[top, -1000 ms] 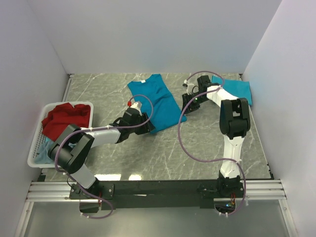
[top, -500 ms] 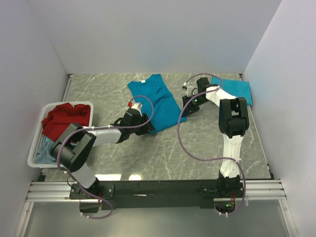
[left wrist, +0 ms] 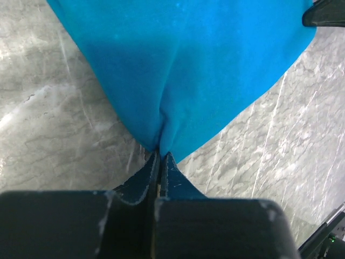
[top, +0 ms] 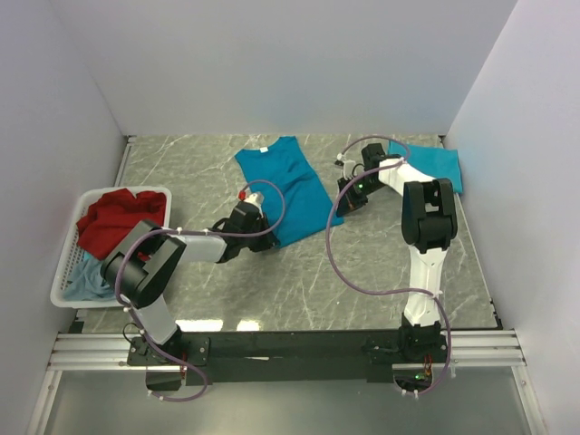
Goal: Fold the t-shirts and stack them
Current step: Fold the tshirt
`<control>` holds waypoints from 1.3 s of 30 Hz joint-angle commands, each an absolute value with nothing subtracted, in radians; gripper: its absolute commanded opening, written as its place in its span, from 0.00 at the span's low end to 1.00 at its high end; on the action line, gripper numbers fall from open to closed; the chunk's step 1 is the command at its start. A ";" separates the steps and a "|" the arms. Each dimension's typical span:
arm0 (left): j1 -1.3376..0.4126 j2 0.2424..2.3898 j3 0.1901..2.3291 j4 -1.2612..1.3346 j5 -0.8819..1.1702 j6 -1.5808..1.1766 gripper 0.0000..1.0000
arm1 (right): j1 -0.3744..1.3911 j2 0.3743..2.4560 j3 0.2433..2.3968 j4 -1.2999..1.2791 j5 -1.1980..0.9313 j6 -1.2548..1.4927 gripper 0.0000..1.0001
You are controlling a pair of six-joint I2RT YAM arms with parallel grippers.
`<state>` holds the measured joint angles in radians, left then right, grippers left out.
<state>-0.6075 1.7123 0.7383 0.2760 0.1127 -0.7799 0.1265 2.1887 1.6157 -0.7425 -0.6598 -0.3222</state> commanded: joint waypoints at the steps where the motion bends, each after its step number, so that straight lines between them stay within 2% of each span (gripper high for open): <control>1: -0.621 1.706 0.715 0.273 0.140 -0.755 0.00 | 0.120 2.125 1.589 -0.787 -0.629 -0.376 0.00; 13: -0.718 1.562 0.577 0.204 0.229 -0.788 0.01 | 0.130 1.889 1.260 -0.807 -0.562 -0.482 0.00; 15: -0.738 1.516 0.558 0.177 0.232 -0.793 0.04 | 0.130 1.853 1.198 -0.816 -0.560 -0.494 0.00; 17: -0.752 1.452 0.554 0.150 0.226 -0.790 0.19 | 0.132 1.800 1.145 -0.830 -0.560 -0.511 0.01; 19: -0.752 1.389 0.542 0.129 0.229 -0.766 0.35 | 0.127 1.735 1.117 -0.841 -0.552 -0.531 0.07; 21: -0.752 1.272 0.546 0.097 0.216 -0.720 0.45 | 0.129 1.688 1.089 -0.836 -0.523 -0.540 0.14; 22: -0.753 1.235 0.555 0.071 0.200 -0.694 0.54 | 0.130 1.642 1.085 -0.831 -0.512 -0.552 0.15; 24: -0.753 1.151 0.610 0.014 0.158 -0.587 0.62 | 0.130 1.600 1.089 -0.830 -0.509 -0.567 0.22; 26: -0.750 1.105 0.661 0.006 0.147 -0.470 0.76 | 0.130 1.559 1.113 -0.834 -0.520 -0.597 0.28; 27: -0.750 1.097 0.672 0.018 0.156 -0.438 0.85 | 0.129 1.542 1.123 -0.834 -0.538 -0.616 0.30; 28: -0.736 1.089 0.679 0.037 0.169 -0.410 0.99 | 0.129 1.534 1.141 -0.831 -0.546 -0.627 0.31; 34: -0.638 1.134 0.718 0.106 0.431 -0.246 0.99 | 0.135 1.418 1.118 -0.773 -0.687 -0.770 0.36; 37: -0.672 1.149 0.715 0.112 0.465 -0.143 0.99 | 0.144 1.289 0.984 -0.692 -0.762 -0.908 0.40; 39: -0.713 1.125 0.675 0.139 0.468 -0.051 0.99 | 0.144 1.179 0.912 -0.658 -0.814 -1.070 0.53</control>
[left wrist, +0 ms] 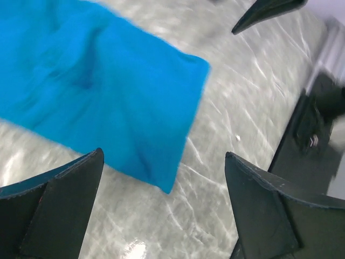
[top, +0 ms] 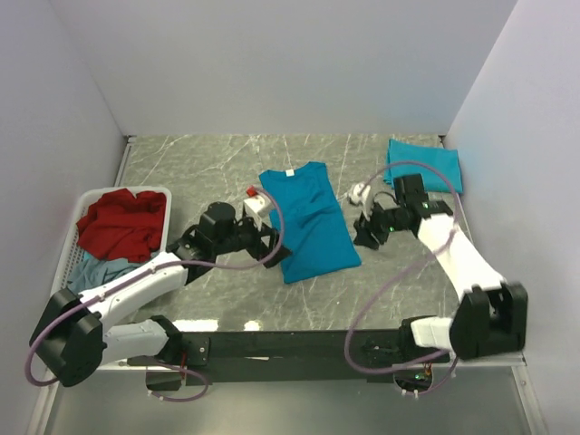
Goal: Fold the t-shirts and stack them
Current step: Fold the tshirt
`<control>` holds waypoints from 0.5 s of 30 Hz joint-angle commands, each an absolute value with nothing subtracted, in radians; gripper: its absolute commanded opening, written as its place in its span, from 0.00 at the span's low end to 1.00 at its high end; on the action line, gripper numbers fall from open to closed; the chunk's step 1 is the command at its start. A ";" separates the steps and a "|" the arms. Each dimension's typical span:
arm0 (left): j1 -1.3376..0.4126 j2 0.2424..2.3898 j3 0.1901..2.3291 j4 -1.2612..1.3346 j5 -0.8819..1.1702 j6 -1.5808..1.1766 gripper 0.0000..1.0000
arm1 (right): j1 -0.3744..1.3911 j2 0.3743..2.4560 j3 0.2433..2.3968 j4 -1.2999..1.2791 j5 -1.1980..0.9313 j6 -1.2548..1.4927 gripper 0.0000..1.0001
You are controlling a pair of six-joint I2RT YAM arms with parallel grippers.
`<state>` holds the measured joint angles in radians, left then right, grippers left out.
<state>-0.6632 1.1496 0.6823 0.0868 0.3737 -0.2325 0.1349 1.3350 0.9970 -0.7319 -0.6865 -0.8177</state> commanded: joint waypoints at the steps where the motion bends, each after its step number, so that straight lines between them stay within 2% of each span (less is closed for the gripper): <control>1: -0.766 1.112 0.654 0.152 0.477 -0.011 0.99 | 0.143 1.143 0.872 -0.641 -0.834 -1.138 0.60; 2: -0.791 1.083 0.608 0.167 0.463 0.076 0.99 | 0.144 1.112 0.794 -0.649 -0.879 -1.222 0.77; 3: -0.816 1.071 0.588 0.181 0.444 0.107 0.99 | 0.146 1.065 0.755 -0.672 -0.890 -1.444 0.83; 5: -0.889 1.049 0.551 0.172 0.382 0.165 0.99 | 0.156 1.026 0.658 -0.686 -0.897 -1.578 0.93; 8: -0.965 1.078 0.529 0.167 0.299 0.213 0.97 | 0.201 1.015 0.606 -0.643 -0.859 -1.603 0.93; 11: -1.046 1.172 0.535 0.149 0.174 0.251 0.89 | 0.230 1.066 0.604 -0.652 -0.799 -1.641 0.89; 15: -1.106 1.259 0.514 0.232 0.055 0.279 0.84 | 0.259 1.109 0.591 -0.603 -0.741 -1.623 0.87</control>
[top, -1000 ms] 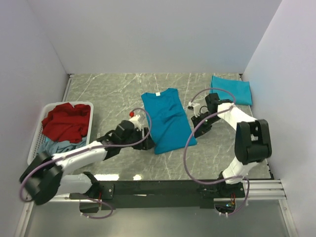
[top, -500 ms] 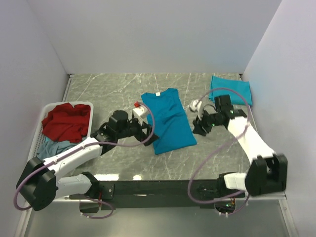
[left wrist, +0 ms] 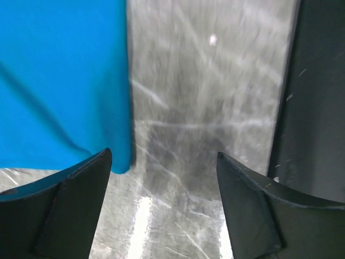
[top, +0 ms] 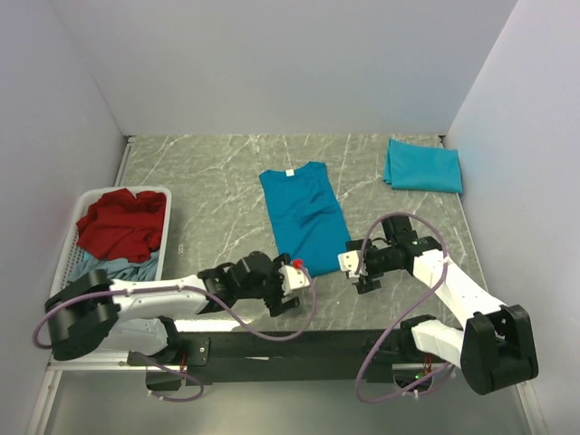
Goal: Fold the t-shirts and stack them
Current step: Fold the tshirt
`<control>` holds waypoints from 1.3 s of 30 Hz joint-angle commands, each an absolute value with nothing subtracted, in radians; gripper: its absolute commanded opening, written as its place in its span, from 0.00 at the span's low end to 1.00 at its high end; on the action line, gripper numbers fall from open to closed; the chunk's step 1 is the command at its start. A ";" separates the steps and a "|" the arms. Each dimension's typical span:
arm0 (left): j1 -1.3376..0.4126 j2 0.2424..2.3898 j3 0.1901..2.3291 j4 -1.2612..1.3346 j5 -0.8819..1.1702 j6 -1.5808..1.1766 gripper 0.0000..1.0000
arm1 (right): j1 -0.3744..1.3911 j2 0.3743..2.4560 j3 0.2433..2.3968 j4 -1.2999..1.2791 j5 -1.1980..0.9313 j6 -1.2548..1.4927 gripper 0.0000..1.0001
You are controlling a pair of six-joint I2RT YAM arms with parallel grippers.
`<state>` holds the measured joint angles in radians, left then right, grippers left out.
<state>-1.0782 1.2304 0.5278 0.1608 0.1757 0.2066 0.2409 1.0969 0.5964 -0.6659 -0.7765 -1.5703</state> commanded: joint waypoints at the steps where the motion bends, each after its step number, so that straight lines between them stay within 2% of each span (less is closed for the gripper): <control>1: -1.109 1.284 0.515 0.250 0.028 0.284 0.83 | 0.262 1.112 0.578 -0.572 -0.724 -1.615 0.87; 10: -1.111 1.387 0.563 0.256 -0.038 0.350 0.82 | 0.279 1.135 0.566 -0.522 -0.687 -1.574 0.84; 20: -1.106 1.499 0.609 0.273 -0.084 0.445 0.76 | 0.281 1.158 0.525 -0.463 -0.634 -1.608 0.80; 23: -1.104 1.517 0.617 0.281 -0.097 0.451 0.70 | 0.285 1.167 0.506 -0.428 -0.614 -1.618 0.79; 27: -1.103 1.539 0.626 0.278 -0.123 0.468 0.55 | 0.304 1.198 0.499 -0.379 -0.572 -1.605 0.76; 36: -1.104 1.565 0.612 0.255 -0.170 0.517 0.57 | 0.333 1.250 0.512 -0.313 -0.497 -1.565 0.67; 39: -1.103 1.574 0.611 0.256 -0.179 0.523 0.58 | 0.342 1.273 0.537 -0.333 -0.477 -1.557 0.61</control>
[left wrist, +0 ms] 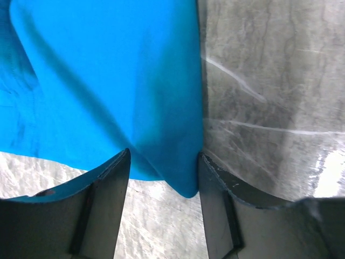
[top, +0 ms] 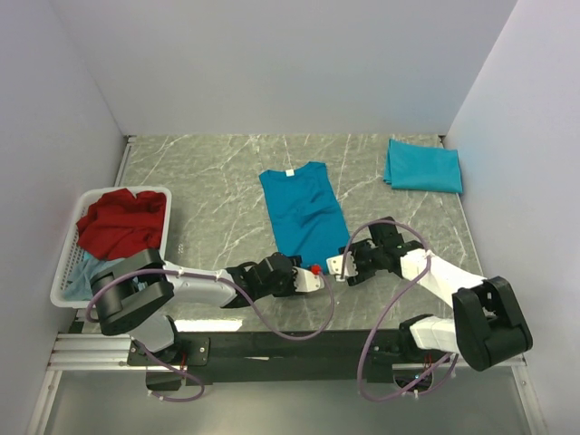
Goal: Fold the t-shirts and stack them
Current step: Fold the tshirt
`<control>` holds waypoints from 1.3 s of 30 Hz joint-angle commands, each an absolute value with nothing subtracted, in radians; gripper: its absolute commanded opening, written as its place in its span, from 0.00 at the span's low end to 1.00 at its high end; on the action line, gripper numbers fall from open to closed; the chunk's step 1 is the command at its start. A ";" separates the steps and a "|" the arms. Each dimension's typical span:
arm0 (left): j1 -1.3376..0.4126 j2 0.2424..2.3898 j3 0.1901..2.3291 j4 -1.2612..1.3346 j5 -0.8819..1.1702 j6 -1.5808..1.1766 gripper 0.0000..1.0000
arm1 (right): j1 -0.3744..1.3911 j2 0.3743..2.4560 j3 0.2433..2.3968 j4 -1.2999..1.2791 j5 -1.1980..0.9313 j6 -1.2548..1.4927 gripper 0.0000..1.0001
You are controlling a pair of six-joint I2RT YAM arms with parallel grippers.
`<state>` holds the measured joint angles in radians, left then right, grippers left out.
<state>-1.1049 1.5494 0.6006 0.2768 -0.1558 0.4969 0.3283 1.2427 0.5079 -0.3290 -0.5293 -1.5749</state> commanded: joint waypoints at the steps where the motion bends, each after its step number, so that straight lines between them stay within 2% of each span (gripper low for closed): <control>1: -1.104 1.574 0.607 0.259 -0.181 0.528 0.59 | 0.345 1.281 0.543 -0.339 -0.471 -1.551 0.60; 8: -1.104 1.585 0.603 0.256 -0.183 0.543 0.60 | 0.385 1.308 0.564 -0.327 -0.413 -1.545 0.56; 13: -1.103 1.594 0.611 0.244 -0.178 0.549 0.57 | 0.413 1.334 0.591 -0.350 -0.385 -1.532 0.50; 18: -1.103 1.605 0.623 0.224 -0.170 0.551 0.41 | 0.417 1.345 0.609 -0.364 -0.391 -1.508 0.33; 23: -1.103 1.608 0.629 0.207 -0.158 0.549 0.28 | 0.419 1.332 0.595 -0.354 -0.399 -1.500 0.24; 24: -1.103 1.605 0.627 0.201 -0.155 0.549 0.21 | 0.419 1.327 0.589 -0.359 -0.403 -1.503 0.23; 26: -1.103 1.605 0.632 0.187 -0.140 0.545 0.15 | 0.419 1.310 0.580 -0.364 -0.411 -1.519 0.22; 27: -1.103 1.602 0.643 0.175 -0.134 0.535 0.08 | 0.419 1.305 0.569 -0.368 -0.420 -1.523 0.19; 29: -1.103 1.597 0.646 0.158 -0.124 0.532 0.03 | 0.419 1.287 0.557 -0.377 -0.431 -1.537 0.14; 30: -1.103 1.585 0.646 0.153 -0.112 0.529 0.01 | 0.419 1.282 0.554 -0.394 -0.442 -1.543 0.08; 35: -1.130 1.533 0.649 0.120 -0.086 0.506 0.01 | 0.419 1.236 0.525 -0.449 -0.469 -1.597 0.00; 39: -1.173 1.502 0.658 0.077 -0.069 0.485 0.01 | 0.419 1.184 0.518 -0.511 -0.497 -1.620 0.00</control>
